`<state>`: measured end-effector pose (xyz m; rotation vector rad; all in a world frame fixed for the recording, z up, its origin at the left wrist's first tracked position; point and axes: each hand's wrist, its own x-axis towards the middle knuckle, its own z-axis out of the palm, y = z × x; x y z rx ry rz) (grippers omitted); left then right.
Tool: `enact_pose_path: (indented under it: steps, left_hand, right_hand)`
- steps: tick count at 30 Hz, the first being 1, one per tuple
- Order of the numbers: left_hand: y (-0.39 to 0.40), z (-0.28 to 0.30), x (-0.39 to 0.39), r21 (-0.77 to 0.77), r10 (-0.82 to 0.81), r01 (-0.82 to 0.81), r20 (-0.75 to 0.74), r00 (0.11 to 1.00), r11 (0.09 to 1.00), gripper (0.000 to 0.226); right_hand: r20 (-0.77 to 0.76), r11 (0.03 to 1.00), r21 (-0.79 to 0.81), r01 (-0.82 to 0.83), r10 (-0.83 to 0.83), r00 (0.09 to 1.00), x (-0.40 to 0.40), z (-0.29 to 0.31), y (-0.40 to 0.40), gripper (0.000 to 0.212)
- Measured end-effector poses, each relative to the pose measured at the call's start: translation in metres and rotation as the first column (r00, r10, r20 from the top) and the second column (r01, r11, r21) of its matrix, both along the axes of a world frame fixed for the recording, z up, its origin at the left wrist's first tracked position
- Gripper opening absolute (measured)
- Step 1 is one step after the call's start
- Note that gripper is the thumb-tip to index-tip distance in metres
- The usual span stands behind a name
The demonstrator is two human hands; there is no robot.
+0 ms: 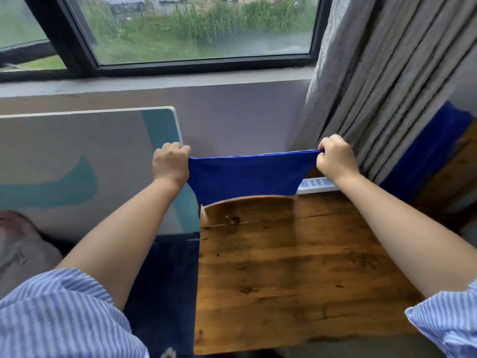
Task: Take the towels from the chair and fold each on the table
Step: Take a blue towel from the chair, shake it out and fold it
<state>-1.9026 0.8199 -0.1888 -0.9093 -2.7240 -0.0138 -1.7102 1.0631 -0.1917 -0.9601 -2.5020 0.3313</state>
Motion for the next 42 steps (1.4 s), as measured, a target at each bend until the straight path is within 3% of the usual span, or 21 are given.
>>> enact_pose_path:
  steps: [3, 6, 9, 12, 18, 20, 23, 26, 31, 34, 36, 39, 42]
  left_hand:
    - [-0.018, -0.042, 0.02, -0.105, -0.097, 0.103, 0.06, 0.993, 0.989, 0.023]
    - [-0.037, -0.089, 0.046, -0.247, -0.21, 0.24, 0.141, 0.968, 0.939, 0.031]
    - [-0.052, -0.14, 0.075, -0.449, -0.104, 0.273, 0.365, 0.925, 0.851, 0.021]
    - [-0.065, -0.175, 0.101, -0.519, -0.089, 0.335, 0.443, 0.892, 0.787, 0.019]
    - [-0.086, -0.22, 0.133, -0.59, -0.12, 0.47, 0.534, 0.837, 0.657, 0.029]
    - [-0.095, -0.234, 0.139, -0.605, -0.114, 0.509, 0.57, 0.814, 0.612, 0.03]
    - [-0.107, -0.248, 0.147, -0.622, -0.074, 0.531, 0.607, 0.792, 0.575, 0.033]
    - [-0.115, -0.255, 0.15, -0.619, -0.029, 0.55, 0.649, 0.76, 0.561, 0.035]
    - [-0.117, -0.256, 0.147, -0.628, 0.11, 0.565, 0.715, 0.691, 0.535, 0.029]
    - [-0.101, -0.252, 0.137, -0.672, 0.242, 0.603, 0.729, 0.64, 0.43, 0.013]
    - [-0.084, -0.248, 0.125, -0.672, 0.25, 0.61, 0.732, 0.634, 0.421, 0.022]
    - [-0.047, -0.242, 0.1, -0.6, 0.141, 0.51, 0.721, 0.678, 0.616, 0.012]
    - [-0.005, -0.243, 0.077, -0.476, 0.062, 0.375, 0.679, 0.732, 0.796, 0.029]
  right_hand:
    - [0.249, 0.995, -0.04, -0.089, 0.096, 0.964, 0.021, -0.042, -0.005, 0.018]
    - [0.456, 0.982, -0.131, -0.139, 0.185, 0.871, 0.053, -0.092, -0.023, 0.017]
    - [0.641, 0.969, -0.187, -0.162, 0.245, 0.727, 0.084, -0.14, -0.043, 0.019]
    - [0.768, 0.96, -0.206, -0.188, 0.277, 0.577, 0.114, -0.183, -0.06, 0.022]
    - [0.881, 0.947, -0.203, -0.249, 0.288, 0.374, 0.151, -0.222, -0.09, 0.023]
    - [0.875, 0.909, -0.189, -0.372, 0.328, 0.357, 0.156, -0.231, -0.097, 0.019]
    - [0.843, 0.872, -0.213, -0.442, 0.392, 0.368, 0.165, -0.253, -0.098, 0.047]
    - [0.918, 0.853, -0.231, -0.468, 0.35, 0.185, 0.161, -0.245, -0.11, 0.023]
    - [0.919, 0.87, -0.318, -0.377, 0.38, 0.102, 0.152, -0.245, -0.106, 0.026]
    - [0.919, 0.865, -0.312, -0.393, 0.38, 0.107, 0.134, -0.243, -0.1, 0.029]
    - [0.897, 0.871, -0.276, -0.407, 0.386, 0.217, 0.113, -0.242, -0.093, 0.031]
    - [0.765, 0.857, -0.177, -0.485, 0.43, 0.479, 0.073, -0.25, -0.079, 0.016]
    - [0.608, 0.837, -0.214, -0.504, 0.518, 0.602, 0.029, -0.265, -0.063, 0.03]
